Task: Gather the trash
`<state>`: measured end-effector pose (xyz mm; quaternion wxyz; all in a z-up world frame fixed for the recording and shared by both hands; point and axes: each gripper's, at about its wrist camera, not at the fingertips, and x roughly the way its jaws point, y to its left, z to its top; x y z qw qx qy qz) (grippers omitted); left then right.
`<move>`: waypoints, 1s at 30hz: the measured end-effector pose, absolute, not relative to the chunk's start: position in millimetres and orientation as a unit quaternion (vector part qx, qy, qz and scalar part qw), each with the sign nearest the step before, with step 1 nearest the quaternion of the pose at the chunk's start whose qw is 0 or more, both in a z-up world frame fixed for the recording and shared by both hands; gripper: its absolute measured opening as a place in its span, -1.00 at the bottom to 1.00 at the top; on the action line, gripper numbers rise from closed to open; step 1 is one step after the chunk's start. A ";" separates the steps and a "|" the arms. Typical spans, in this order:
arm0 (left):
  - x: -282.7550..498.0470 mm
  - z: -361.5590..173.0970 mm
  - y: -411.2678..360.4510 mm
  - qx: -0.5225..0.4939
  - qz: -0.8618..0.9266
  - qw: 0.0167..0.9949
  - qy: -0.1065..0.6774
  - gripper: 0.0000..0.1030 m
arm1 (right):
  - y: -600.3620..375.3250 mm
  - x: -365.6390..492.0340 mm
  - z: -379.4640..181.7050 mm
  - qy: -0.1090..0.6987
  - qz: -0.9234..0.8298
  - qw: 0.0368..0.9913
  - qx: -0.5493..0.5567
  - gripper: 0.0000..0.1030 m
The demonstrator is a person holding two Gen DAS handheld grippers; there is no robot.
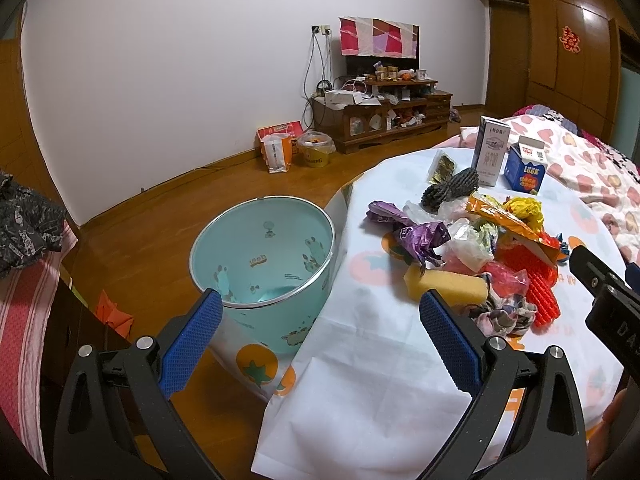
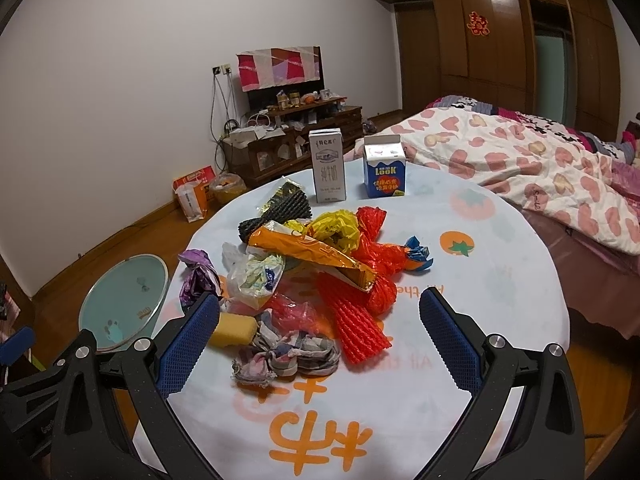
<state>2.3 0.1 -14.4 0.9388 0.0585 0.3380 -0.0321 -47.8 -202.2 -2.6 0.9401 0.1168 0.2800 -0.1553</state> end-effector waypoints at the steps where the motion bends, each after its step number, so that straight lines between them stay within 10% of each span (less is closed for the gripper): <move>1: 2.6 -15.0 0.2 0.058 -0.032 0.939 0.338 0.88 | -202.8 -46.5 -3.2 0.281 -0.155 0.940 0.117 0.91; 24: 39.0 -49.6 -11.0 0.059 -0.038 0.918 0.390 0.88 | -229.4 -12.5 -33.4 0.317 -0.154 0.929 0.114 0.88; 30: 61.0 -54.7 -7.0 0.037 -0.048 0.910 0.410 0.84 | -255.7 -1.3 -32.8 0.322 -0.126 0.931 0.115 0.54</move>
